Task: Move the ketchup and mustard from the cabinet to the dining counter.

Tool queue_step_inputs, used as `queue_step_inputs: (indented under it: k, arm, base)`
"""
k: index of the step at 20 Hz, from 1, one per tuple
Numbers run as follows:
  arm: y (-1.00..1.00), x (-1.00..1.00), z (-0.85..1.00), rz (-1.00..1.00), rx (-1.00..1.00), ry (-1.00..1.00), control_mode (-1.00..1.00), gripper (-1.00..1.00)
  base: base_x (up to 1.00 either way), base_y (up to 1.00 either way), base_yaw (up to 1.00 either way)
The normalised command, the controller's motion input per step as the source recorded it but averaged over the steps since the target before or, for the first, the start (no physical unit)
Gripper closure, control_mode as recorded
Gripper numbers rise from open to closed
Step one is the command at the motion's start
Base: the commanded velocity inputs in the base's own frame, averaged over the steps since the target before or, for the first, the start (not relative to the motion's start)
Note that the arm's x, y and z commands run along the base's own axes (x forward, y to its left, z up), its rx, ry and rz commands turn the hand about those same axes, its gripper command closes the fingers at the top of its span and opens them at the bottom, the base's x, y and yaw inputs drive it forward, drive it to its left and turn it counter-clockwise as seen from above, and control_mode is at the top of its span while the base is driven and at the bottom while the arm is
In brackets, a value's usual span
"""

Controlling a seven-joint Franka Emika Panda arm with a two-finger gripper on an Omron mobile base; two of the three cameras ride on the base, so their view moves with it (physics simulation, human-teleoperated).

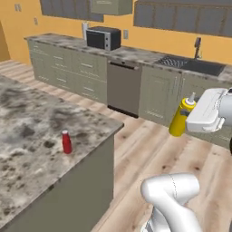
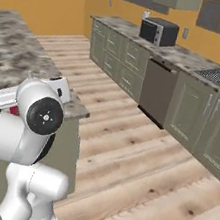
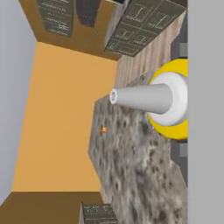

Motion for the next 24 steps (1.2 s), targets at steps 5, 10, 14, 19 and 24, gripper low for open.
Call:
queue_step_inputs:
  k: [5,10,14,19,24]
  arm:
    - [0.0,0.0,0.0,0.0,0.0,0.0,1.0,1.0]
    - [0.0,0.0,0.0,0.0,0.0,0.0,1.0,1.0]
    - [0.0,0.0,0.0,0.0,0.0,0.0,1.0,1.0]
    - [0.0,0.0,0.0,0.0,0.0,0.0,1.0,1.0]
    - [0.0,0.0,0.0,0.0,0.0,0.0,1.0,1.0]
  base:
    - [-0.13,0.35,0.45]
    - [0.21,0.14,0.42]
    - [0.53,0.0,0.39]
    - [0.8,-0.09,0.29]
    - [0.62,-0.37,0.19]
